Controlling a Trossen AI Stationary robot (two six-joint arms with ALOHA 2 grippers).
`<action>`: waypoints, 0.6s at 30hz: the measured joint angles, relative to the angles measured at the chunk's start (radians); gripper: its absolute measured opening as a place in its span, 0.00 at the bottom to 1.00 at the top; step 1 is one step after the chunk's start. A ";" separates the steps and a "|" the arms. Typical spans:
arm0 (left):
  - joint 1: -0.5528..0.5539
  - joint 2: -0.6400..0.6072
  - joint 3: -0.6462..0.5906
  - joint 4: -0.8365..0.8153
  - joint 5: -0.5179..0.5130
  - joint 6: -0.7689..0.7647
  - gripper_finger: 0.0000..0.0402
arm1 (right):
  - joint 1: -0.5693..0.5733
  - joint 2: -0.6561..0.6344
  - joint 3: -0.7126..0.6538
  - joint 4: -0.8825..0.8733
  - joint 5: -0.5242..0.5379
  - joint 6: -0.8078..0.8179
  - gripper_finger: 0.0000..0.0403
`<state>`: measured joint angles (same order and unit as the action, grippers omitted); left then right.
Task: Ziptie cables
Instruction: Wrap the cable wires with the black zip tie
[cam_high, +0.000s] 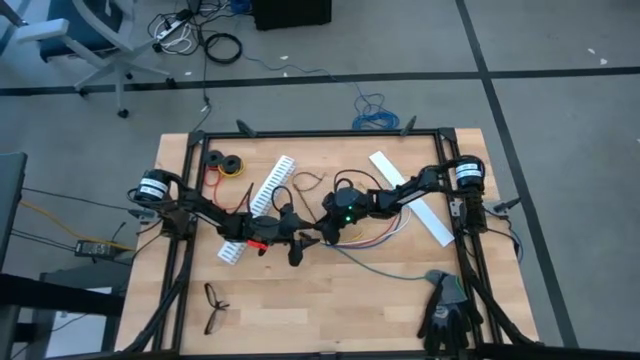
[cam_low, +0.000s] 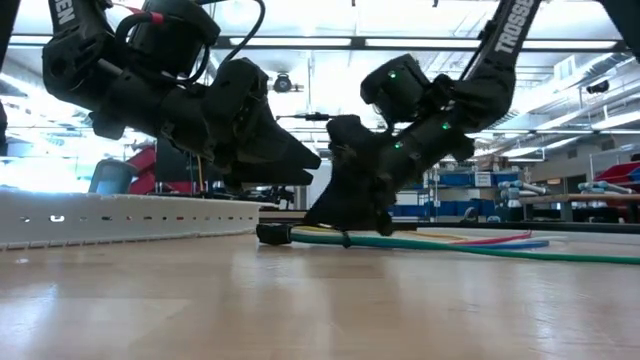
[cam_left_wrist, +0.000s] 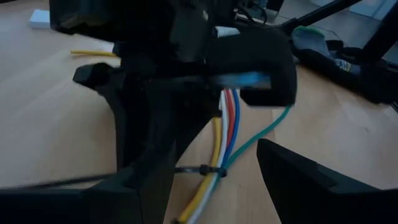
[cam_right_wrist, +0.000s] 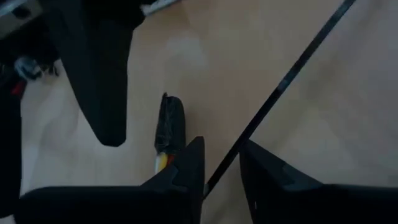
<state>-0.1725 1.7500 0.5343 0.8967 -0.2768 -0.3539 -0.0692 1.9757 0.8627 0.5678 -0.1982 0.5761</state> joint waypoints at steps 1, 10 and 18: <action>0.000 0.000 0.000 -0.003 0.000 -0.010 0.59 | 0.000 0.001 0.007 -0.007 -0.009 -0.008 0.19; 0.000 0.000 0.000 -0.013 0.000 -0.023 0.59 | -0.014 -0.003 0.015 -0.067 -0.067 -0.112 0.01; -0.001 0.000 -0.001 -0.059 -0.001 -0.116 0.59 | 0.013 -0.132 0.014 -0.232 0.050 -0.220 0.00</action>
<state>-0.1730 1.7504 0.5328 0.8376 -0.2774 -0.4699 -0.0560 1.8437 0.8764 0.3362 -0.1485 0.3562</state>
